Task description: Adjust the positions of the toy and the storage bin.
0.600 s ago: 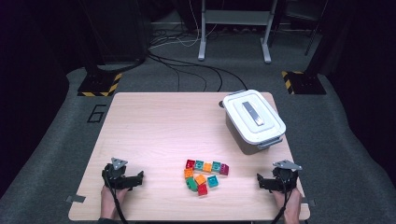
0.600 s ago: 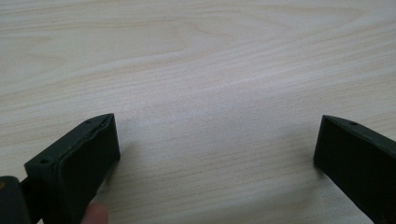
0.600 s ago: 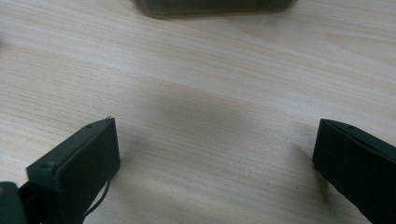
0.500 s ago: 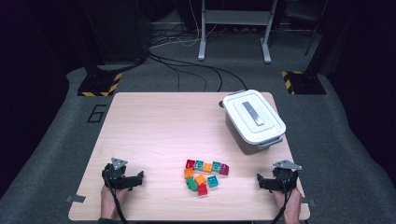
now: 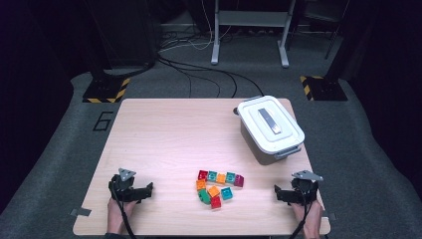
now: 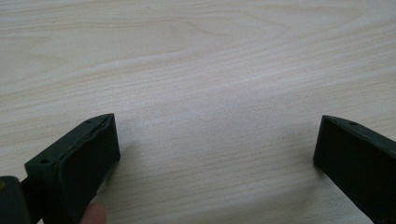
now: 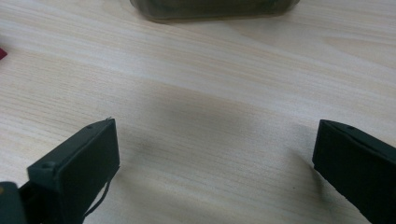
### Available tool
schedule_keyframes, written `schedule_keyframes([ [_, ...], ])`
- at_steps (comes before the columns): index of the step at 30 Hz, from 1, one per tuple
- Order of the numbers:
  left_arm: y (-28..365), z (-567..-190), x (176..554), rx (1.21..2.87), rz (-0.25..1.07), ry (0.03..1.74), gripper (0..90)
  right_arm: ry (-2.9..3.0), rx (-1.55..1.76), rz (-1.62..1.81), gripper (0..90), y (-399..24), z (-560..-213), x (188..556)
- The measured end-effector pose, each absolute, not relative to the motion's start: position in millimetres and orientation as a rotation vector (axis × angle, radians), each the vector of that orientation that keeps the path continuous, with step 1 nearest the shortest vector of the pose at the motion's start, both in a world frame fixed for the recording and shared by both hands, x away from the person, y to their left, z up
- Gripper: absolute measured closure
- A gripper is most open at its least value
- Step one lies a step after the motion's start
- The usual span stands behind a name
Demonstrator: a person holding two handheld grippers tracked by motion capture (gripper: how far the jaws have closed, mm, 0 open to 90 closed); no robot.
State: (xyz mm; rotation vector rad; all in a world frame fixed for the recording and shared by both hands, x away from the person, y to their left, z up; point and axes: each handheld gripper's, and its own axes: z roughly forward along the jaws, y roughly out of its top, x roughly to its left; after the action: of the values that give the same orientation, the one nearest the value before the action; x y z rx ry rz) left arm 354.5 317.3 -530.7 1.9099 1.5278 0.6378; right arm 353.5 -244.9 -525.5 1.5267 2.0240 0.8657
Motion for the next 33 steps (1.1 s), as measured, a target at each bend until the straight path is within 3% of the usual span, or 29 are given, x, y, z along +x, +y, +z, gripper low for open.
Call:
schedule_keyframes([
  [13, 317.3, -530.7, 354.6, 1.91, 0.638, 1.528, 0.0, 2.114, 1.439, 0.934, 0.1, -223.7, -517.6, 343.0],
  [33, 317.3, -530.7, 354.6, 1.91, 0.638, 1.528, 0.0, 2.317, 1.237, 1.039, 2.6, -156.0, -510.4, 345.6],
])
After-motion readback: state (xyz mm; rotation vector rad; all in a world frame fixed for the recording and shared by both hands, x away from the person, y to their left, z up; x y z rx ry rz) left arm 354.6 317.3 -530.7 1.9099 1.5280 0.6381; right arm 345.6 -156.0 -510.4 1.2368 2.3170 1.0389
